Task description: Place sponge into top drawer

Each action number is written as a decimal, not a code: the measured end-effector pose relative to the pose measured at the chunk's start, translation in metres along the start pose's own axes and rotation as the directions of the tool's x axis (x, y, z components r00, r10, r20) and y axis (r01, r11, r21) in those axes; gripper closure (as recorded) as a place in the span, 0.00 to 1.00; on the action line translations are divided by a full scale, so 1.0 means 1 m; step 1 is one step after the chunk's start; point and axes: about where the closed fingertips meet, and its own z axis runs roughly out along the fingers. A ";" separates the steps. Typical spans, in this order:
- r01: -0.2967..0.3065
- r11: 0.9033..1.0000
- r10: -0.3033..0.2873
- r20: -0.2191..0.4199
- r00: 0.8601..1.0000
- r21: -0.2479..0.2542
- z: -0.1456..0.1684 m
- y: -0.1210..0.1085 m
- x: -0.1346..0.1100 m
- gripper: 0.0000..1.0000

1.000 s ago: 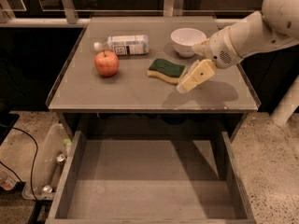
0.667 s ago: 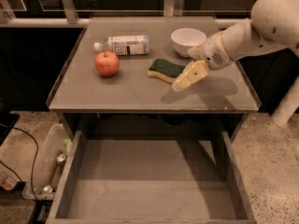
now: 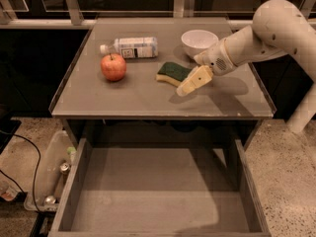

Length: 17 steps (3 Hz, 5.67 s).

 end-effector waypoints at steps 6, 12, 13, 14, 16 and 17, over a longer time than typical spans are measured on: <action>0.042 0.998 -0.037 -0.098 0.994 0.047 0.031 0.000 0.007 0.81; 0.083 0.987 -0.083 -0.011 0.997 0.137 -0.084 0.096 0.050 1.00; 0.088 0.979 -0.088 -0.012 0.996 0.182 -0.104 0.134 0.079 1.00; 0.045 0.980 -0.044 -0.012 0.999 0.194 -0.113 0.174 0.125 1.00; 0.012 0.988 -0.010 -0.010 1.000 0.155 -0.079 0.189 0.139 1.00; -0.028 0.994 0.031 -0.029 0.999 0.110 -0.024 0.210 0.164 1.00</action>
Offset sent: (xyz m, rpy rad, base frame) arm 0.0108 0.0189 -0.0316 -0.1843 -0.0320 -0.0285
